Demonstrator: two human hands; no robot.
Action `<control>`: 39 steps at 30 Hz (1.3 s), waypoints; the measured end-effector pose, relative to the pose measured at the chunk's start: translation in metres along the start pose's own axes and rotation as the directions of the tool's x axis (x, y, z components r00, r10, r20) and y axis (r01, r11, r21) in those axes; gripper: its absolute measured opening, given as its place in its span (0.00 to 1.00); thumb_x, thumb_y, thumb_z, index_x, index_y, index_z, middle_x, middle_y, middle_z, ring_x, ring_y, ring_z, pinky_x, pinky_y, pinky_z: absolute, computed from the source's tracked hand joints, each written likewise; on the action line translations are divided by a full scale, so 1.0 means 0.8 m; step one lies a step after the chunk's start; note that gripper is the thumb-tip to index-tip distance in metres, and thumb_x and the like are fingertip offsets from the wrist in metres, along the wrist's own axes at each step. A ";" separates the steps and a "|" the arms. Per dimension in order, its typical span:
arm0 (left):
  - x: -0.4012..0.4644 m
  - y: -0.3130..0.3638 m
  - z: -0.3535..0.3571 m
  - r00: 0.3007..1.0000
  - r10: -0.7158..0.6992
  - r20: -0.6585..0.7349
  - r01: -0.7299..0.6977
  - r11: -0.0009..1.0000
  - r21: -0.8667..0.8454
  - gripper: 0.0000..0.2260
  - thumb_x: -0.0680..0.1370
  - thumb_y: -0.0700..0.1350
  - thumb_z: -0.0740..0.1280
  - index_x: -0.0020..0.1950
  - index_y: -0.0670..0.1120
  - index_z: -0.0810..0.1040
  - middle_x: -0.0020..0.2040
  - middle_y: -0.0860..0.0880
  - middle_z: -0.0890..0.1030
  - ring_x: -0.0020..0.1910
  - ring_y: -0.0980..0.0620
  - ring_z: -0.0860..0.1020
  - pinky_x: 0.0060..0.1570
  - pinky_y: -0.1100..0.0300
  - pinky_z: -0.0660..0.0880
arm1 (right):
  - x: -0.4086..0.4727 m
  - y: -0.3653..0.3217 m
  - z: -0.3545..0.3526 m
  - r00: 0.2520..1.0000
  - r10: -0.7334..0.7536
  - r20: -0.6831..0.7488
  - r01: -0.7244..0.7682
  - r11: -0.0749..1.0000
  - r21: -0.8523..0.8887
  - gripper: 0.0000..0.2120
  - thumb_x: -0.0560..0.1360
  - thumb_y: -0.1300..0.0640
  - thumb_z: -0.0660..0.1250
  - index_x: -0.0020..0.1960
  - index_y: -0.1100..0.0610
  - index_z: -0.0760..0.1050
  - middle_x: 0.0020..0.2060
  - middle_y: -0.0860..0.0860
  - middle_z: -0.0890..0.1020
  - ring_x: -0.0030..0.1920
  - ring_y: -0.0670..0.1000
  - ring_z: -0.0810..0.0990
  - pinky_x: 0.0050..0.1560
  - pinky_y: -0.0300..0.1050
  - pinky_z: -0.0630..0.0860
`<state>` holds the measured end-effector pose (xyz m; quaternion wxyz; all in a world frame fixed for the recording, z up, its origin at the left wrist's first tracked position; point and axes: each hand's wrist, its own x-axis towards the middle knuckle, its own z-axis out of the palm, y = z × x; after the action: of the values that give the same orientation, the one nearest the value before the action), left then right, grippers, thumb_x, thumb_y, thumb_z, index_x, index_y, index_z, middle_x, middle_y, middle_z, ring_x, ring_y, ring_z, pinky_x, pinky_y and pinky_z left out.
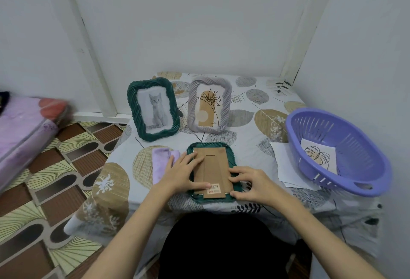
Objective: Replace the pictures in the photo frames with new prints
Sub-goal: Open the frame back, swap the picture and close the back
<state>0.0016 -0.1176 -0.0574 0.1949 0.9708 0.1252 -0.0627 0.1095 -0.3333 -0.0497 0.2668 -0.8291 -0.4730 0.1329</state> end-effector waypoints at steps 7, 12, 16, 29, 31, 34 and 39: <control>0.000 0.000 0.000 1.000 0.001 0.004 -0.001 1.000 0.012 0.40 0.69 0.67 0.63 0.75 0.57 0.51 0.77 0.54 0.49 0.76 0.52 0.45 0.73 0.44 0.37 | -0.010 0.008 0.028 0.975 0.037 -0.220 0.004 0.984 0.180 0.16 0.64 0.51 0.71 0.47 0.59 0.83 0.56 0.52 0.80 0.61 0.45 0.75 0.63 0.29 0.66; -0.002 0.002 -0.001 1.000 0.002 -0.003 -0.002 1.000 0.002 0.40 0.69 0.67 0.63 0.75 0.56 0.51 0.77 0.53 0.48 0.76 0.52 0.46 0.73 0.45 0.38 | -0.005 0.006 0.030 0.962 0.085 -0.259 -0.017 0.967 0.254 0.09 0.67 0.55 0.70 0.45 0.57 0.83 0.53 0.47 0.80 0.59 0.45 0.77 0.62 0.40 0.71; -0.003 0.005 -0.001 0.998 -0.013 -0.059 0.010 0.999 -0.043 0.40 0.67 0.67 0.66 0.75 0.54 0.56 0.77 0.48 0.48 0.75 0.46 0.50 0.74 0.47 0.43 | -0.003 0.000 0.035 0.914 0.189 -0.358 -0.086 0.955 0.283 0.10 0.74 0.63 0.65 0.53 0.58 0.80 0.52 0.50 0.74 0.53 0.43 0.74 0.52 0.24 0.68; 0.018 0.042 0.003 0.994 0.101 -0.044 -0.106 0.987 -0.124 0.49 0.54 0.74 0.54 0.67 0.47 0.69 0.71 0.49 0.67 0.69 0.49 0.64 0.69 0.57 0.56 | -0.014 -0.003 0.019 0.924 0.190 -0.331 -0.243 0.961 -0.128 0.16 0.73 0.51 0.61 0.60 0.45 0.76 0.65 0.52 0.71 0.60 0.57 0.68 0.61 0.50 0.66; 0.019 0.043 0.003 0.992 0.111 -0.055 -0.118 0.981 -0.152 0.48 0.55 0.73 0.56 0.67 0.45 0.70 0.71 0.49 0.67 0.69 0.50 0.64 0.70 0.57 0.55 | -0.017 -0.010 0.022 0.964 0.219 -0.151 -0.246 0.950 -0.194 0.22 0.70 0.36 0.56 0.62 0.37 0.72 0.72 0.46 0.61 0.68 0.55 0.58 0.65 0.50 0.57; 0.014 0.042 0.003 0.996 0.093 -0.013 -0.093 0.955 -0.280 0.38 0.67 0.64 0.66 0.70 0.43 0.67 0.74 0.48 0.62 0.74 0.48 0.59 0.74 0.53 0.52 | -0.019 -0.008 0.025 0.956 0.274 -0.107 -0.291 0.936 -0.198 0.32 0.60 0.26 0.47 0.61 0.32 0.69 0.74 0.45 0.58 0.72 0.54 0.52 0.68 0.52 0.53; -0.007 0.029 0.006 0.993 0.089 0.080 -0.051 0.922 -0.383 0.33 0.73 0.46 0.70 0.74 0.45 0.59 0.76 0.52 0.54 0.76 0.52 0.46 0.72 0.61 0.45 | -0.021 -0.006 0.029 0.951 0.289 -0.112 -0.304 0.940 -0.156 0.33 0.60 0.26 0.46 0.61 0.32 0.68 0.74 0.50 0.58 0.73 0.55 0.49 0.69 0.54 0.50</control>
<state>0.0019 -0.1415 -0.0526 0.3871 0.9144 0.0907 -0.0768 0.0865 -0.3384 -0.0661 0.1919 -0.9158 -0.3401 0.0942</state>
